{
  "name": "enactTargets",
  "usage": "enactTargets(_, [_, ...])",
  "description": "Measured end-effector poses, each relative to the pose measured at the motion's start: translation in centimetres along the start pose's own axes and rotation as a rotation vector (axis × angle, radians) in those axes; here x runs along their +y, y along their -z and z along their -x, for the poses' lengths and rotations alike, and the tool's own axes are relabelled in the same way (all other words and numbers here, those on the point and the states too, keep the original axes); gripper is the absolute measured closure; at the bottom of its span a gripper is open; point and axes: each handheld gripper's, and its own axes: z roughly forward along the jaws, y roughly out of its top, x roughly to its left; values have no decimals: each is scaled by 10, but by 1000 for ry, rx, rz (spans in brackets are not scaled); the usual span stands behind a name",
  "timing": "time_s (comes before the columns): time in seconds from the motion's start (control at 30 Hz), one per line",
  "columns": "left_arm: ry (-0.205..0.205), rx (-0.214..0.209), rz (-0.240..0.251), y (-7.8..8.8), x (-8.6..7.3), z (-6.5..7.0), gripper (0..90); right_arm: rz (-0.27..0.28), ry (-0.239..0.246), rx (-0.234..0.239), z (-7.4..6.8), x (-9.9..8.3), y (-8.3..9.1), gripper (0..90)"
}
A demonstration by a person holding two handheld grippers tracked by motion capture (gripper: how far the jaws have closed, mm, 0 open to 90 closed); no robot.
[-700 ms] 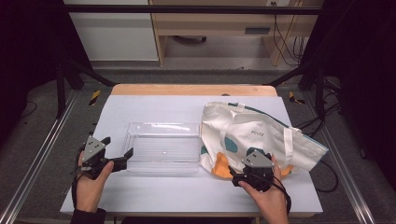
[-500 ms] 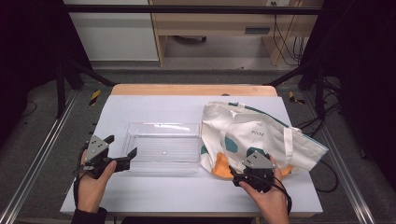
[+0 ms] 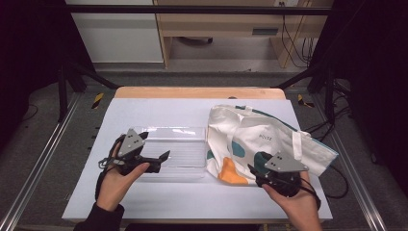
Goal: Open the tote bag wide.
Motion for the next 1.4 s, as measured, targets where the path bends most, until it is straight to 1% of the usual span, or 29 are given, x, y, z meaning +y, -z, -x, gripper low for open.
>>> enactTargets(0.03, [-25,-13,-10,-5,9,4,50,3,26,-11,8,8,9,493])
enactTargets(0.07, [-25,-13,-10,-5,9,4,50,3,26,-11,8,8,9,493])
enactTargets(0.1, [-30,-22,-11,-7,14,8,50,5,48,-42,20,16,19,523])
enactTargets(0.13, [-38,-28,-10,-9,18,10,50,5,48,-42,20,16,19,523])
enactTargets(0.17, [-45,-37,-9,-10,23,12,50,5,54,-49,26,20,24,533])
enactTargets(0.2, [-44,-43,-10,-11,25,13,55,3,73,-78,39,27,30,555])
enactTargets(0.27, [-53,-55,-19,-15,32,17,58,-15,86,-101,50,30,32,569])
enactTargets(0.3, [-53,-55,-19,-15,32,17,58,-15,86,-101,50,30,32,569])
enactTargets(0.33, [-57,-57,-22,-17,35,19,58,-22,91,-111,56,32,32,578])
enactTargets(0.37, [-63,-67,-22,-20,39,21,59,-50,97,-135,70,35,29,608])
enactTargets(0.4, [-63,-67,-22,-20,39,21,60,-50,97,-135,70,35,29,608])
enactTargets(0.47, [-78,-78,-25,-23,45,24,60,-92,100,-149,84,35,22,633])
enactTargets(0.53, [-92,-81,-28,-24,50,27,61,-105,101,-150,88,35,18,638])
enactTargets(0.57, [-102,-87,-30,-26,54,29,63,-134,103,-149,98,34,9,645])
enactTargets(0.6, [-102,-87,-30,-26,54,29,64,-134,103,-149,98,34,9,645])
enactTargets(0.63, [-107,-90,-30,-28,56,30,65,-154,95,-150,105,33,3,651])
enactTargets(0.73, [-111,-96,-28,-30,59,33,65,-166,81,-141,111,31,-5,651])
enactTargets(0.77, [-111,-96,-28,-31,60,34,65,-187,63,-132,116,27,-12,646])
enactTargets(0.93, [-125,-97,-27,-30,65,35,66,-222,42,-127,120,23,-19,660])
enactTargets(1.0, [-130,-97,-26,-30,68,35,68,-227,30,-117,120,21,-21,680])
enactTargets(1.03, [-136,-97,-27,-31,72,36,69,-232,24,-116,118,19,-21,715])
enactTargets(1.1, [-142,-98,-30,-31,74,36,70,-226,19,-112,116,17,-20,770])
enactTargets(1.13, [-148,-99,-34,-32,77,37,70,-226,19,-112,116,17,-20,770])
enactTargets(1.17, [-149,-102,-30,-34,81,39,72,-208,11,-106,112,15,-15,819])
enactTargets(1.27, [-167,-105,-38,-38,89,40,75,-194,11,-98,107,14,-10,839])
enactTargets(1.3, [-169,-104,-39,-41,95,41,80,-172,8,-77,100,12,-3,850])
enactTargets(1.33, [-169,-104,-39,-41,95,41,80,-164,10,-73,97,12,-1,856])
enactTargets(1.37, [-170,-108,-38,-44,101,42,81,-151,10,-65,92,10,4,859])
enactTargets(1.4, [-170,-108,-38,-44,101,42,84,-151,10,-65,92,10,4,859])
